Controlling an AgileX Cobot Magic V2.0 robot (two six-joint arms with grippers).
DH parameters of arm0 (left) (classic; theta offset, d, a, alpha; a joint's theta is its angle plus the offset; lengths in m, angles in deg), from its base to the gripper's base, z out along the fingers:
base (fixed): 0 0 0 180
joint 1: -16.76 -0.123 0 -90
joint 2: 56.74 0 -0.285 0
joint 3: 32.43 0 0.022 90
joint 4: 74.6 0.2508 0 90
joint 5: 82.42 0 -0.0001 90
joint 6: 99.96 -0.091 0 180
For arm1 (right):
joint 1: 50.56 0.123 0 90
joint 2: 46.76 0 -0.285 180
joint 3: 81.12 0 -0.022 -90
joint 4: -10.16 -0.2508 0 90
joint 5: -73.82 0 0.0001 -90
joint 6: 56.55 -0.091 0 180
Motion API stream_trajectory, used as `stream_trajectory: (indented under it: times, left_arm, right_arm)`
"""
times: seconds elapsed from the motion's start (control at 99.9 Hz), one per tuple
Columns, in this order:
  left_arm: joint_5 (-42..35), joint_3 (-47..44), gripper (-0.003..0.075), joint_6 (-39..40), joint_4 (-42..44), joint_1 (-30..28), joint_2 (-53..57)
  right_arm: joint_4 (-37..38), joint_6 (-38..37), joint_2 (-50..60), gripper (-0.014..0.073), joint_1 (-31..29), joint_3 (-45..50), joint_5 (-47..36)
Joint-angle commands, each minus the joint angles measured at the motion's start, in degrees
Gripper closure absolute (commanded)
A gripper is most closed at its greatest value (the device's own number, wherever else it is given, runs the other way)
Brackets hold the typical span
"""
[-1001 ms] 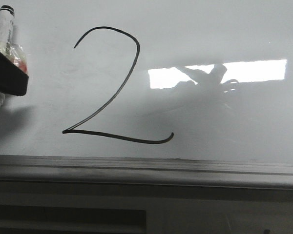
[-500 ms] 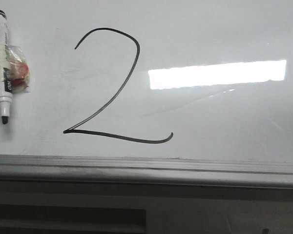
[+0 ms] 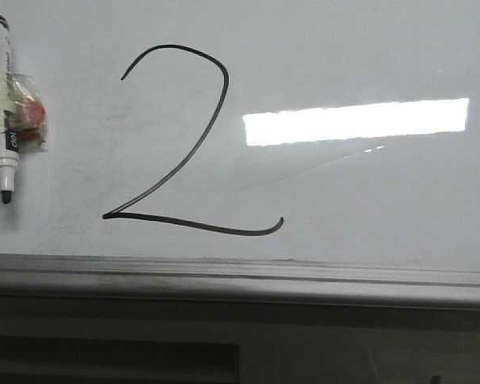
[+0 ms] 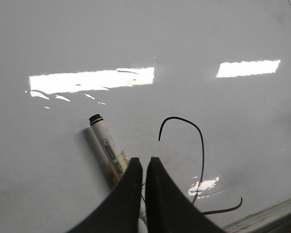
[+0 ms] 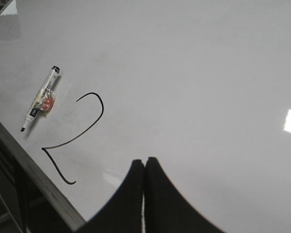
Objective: Write number 2 on whiteboard
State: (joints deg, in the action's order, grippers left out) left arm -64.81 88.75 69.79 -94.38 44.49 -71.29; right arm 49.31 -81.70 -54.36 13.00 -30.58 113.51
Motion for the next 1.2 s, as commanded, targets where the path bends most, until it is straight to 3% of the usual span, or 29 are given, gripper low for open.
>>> stream_trajectory:
  times: [0.0, 0.57, 0.63, 0.7, 0.78, 1.011, 1.191]
  left_arm:
    - [-4.8, 1.3, 0.0739, 0.3, -0.5, -0.2, -0.5]
    - [-5.4, 1.2, 0.0740, 0.3, -0.3, -0.2, -0.5]
    - [-7.5, 0.2, 0.0740, 0.3, 2.3, -0.3, -0.6]
    - [-10.8, -1.5, 0.0740, 0.3, 11.3, -1.1, -0.6]
    - [-13.1, -3.2, 0.0740, 0.3, 18.7, -4.4, -0.6]
    - [-11.8, -9.0, 0.0740, 1.4, 18.5, -17.5, 3.7]
    - [-10.6, -16.0, 0.0739, 2.0, 16.3, -22.2, 8.8]
  right_arm:
    - [1.7, -0.1, -0.2, 0.0665, -0.4, -0.8, -3.2]
    - [1.7, -0.1, -0.2, 0.0665, -0.4, -0.8, -3.2]
    - [1.7, -0.1, -0.2, 0.0665, -0.4, -0.8, -3.2]
    - [1.7, -0.1, -0.2, 0.0665, -0.4, -0.8, -3.2]
    - [1.7, -0.1, -0.2, 0.0665, -0.4, -0.8, -3.2]
    - [1.7, -0.1, -0.2, 0.0665, -0.4, -0.8, -3.2]
    - [1.7, -0.1, -0.2, 0.0665, -0.4, -0.8, -3.2]
